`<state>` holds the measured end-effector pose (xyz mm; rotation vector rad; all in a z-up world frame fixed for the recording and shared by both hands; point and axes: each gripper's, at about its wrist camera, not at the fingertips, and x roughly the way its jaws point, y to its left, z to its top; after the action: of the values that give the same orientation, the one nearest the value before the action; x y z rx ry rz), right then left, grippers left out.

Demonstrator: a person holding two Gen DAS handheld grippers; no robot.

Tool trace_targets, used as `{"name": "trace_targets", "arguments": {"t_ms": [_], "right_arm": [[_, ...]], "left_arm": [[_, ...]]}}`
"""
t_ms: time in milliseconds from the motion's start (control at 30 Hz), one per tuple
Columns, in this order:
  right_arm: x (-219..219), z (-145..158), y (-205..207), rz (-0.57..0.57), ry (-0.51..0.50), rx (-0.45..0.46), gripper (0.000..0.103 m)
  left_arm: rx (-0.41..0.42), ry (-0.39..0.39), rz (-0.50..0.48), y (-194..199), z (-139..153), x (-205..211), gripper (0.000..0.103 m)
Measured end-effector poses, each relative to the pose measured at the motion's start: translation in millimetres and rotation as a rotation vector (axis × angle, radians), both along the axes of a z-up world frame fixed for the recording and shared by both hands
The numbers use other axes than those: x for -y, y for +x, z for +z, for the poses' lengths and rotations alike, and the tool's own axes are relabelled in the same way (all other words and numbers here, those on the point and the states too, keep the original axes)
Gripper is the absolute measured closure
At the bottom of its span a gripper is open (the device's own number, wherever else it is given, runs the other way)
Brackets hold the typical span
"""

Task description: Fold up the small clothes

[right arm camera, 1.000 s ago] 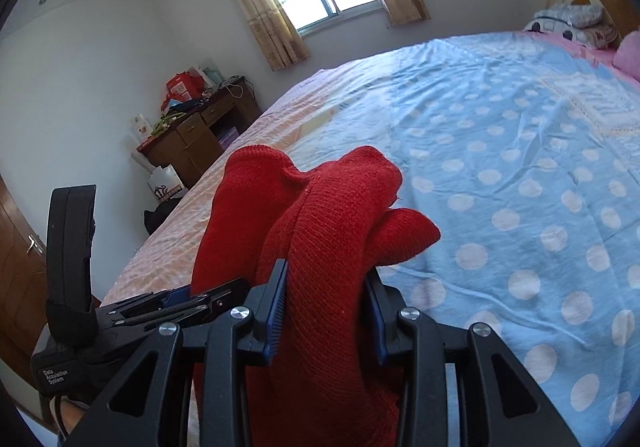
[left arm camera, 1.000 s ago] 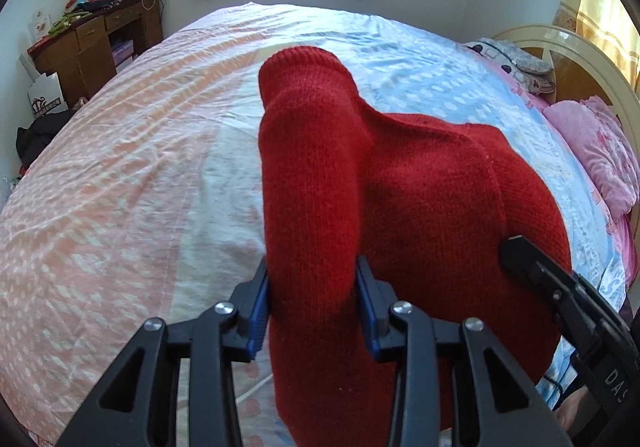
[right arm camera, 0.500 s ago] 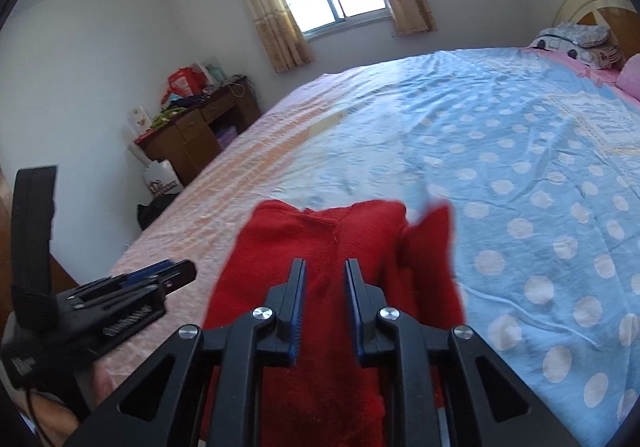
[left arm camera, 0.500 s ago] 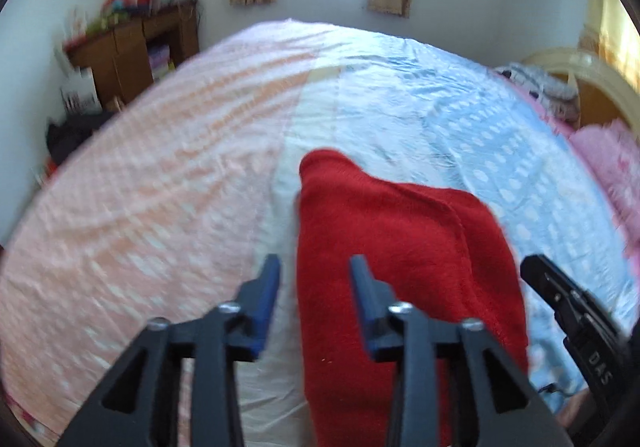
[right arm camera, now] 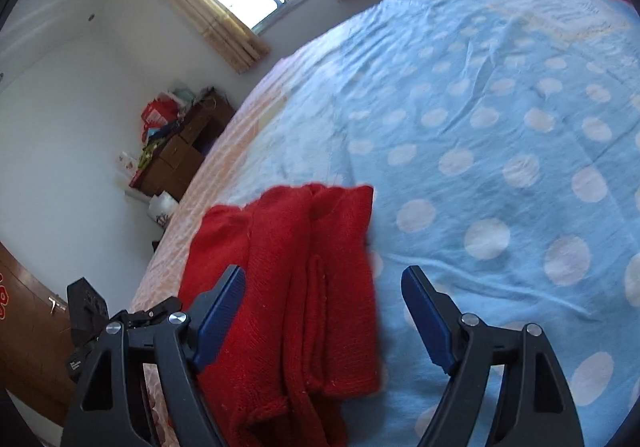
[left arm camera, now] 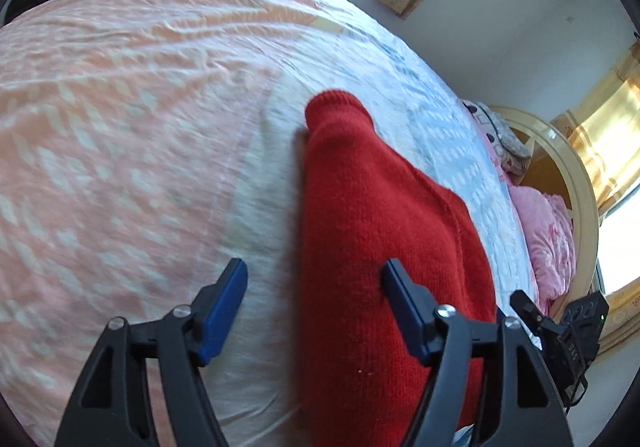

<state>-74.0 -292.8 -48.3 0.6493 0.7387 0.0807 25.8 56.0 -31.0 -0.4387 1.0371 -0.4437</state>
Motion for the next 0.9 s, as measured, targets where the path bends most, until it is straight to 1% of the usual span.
{"name": "trace_targets", "arguments": {"t_ms": [67,100,133,200,267,333,367,433,467,533,567,600,667,700,767,833,900], "right_arm": [[-7.3,-10.6,8.9,0.028,-0.012,-0.032,0.022],[-9.3,-14.0,11.7,0.031,-0.02,-0.04,0.022],[-12.6,-18.7,15.9,0.042,-0.025,-0.046,0.022],[-16.0,-23.3,20.8,0.057,-0.005,-0.033,0.022],[-23.1,-23.9,25.2,0.096,0.032,-0.006,0.019],[-38.1,-24.3,32.3,0.144,0.0,-0.018,0.016],[-46.0,-22.9,35.3,0.154,-0.042,-0.019,0.015],[-55.5,-23.9,41.5,0.161,-0.09,-0.016,0.016],[-60.3,-24.3,43.6,0.164,-0.119,-0.015,0.018],[-68.4,-25.2,46.3,0.17,-0.204,-0.026,0.05],[-70.1,-24.8,45.5,0.186,-0.198,-0.02,0.056],[-68.2,-24.4,44.2,0.196,-0.166,-0.016,0.062],[-71.3,-21.3,41.6,0.188,-0.206,-0.018,0.064],[-77.0,-18.2,40.1,0.187,-0.248,-0.015,0.066],[-89.5,-9.2,33.3,0.185,-0.335,-0.007,0.068],[-102.6,0.3,25.5,0.185,-0.407,0.017,0.069],[-109.8,9.4,17.8,0.19,-0.436,0.048,0.069]], "left_arm": [[0.013,-0.008,-0.023,-1.4,-0.8,8.3,0.029],[0.02,-0.009,-0.036,-0.6,-1.9,11.9,0.023],[0.021,-0.008,-0.044,0.5,-3.7,14.5,0.021],[0.036,-0.008,-0.045,1.0,-4.6,19.3,0.014],[0.045,0.009,-0.05,4.3,-4.5,26.7,0.011],[0.064,0.05,-0.065,6.3,-3.1,36.0,0.01],[0.071,0.057,-0.078,6.6,-2.8,40.8,0.01],[0.085,0.082,-0.097,4.9,-2.3,50.2,0.018],[0.083,0.1,-0.115,5.1,-2.7,55.9,0.026],[0.09,0.126,-0.101,6.0,-2.6,58.7,0.032],[0.091,0.13,-0.097,6.1,-1.7,59.9,0.037],[0.095,0.139,-0.092,5.3,0.8,61.1,0.043],[0.107,0.164,-0.083,2.8,5.4,64.2,0.051],[0.116,0.179,-0.079,1.2,8.1,65.2,0.055],[0.139,0.216,-0.072,-2.4,15.6,66.8,0.06],[0.172,0.257,-0.075,-8.6,26.3,69.2,0.063],[0.204,0.303,-0.077,-14.2,36.3,71.2,0.063]]}}
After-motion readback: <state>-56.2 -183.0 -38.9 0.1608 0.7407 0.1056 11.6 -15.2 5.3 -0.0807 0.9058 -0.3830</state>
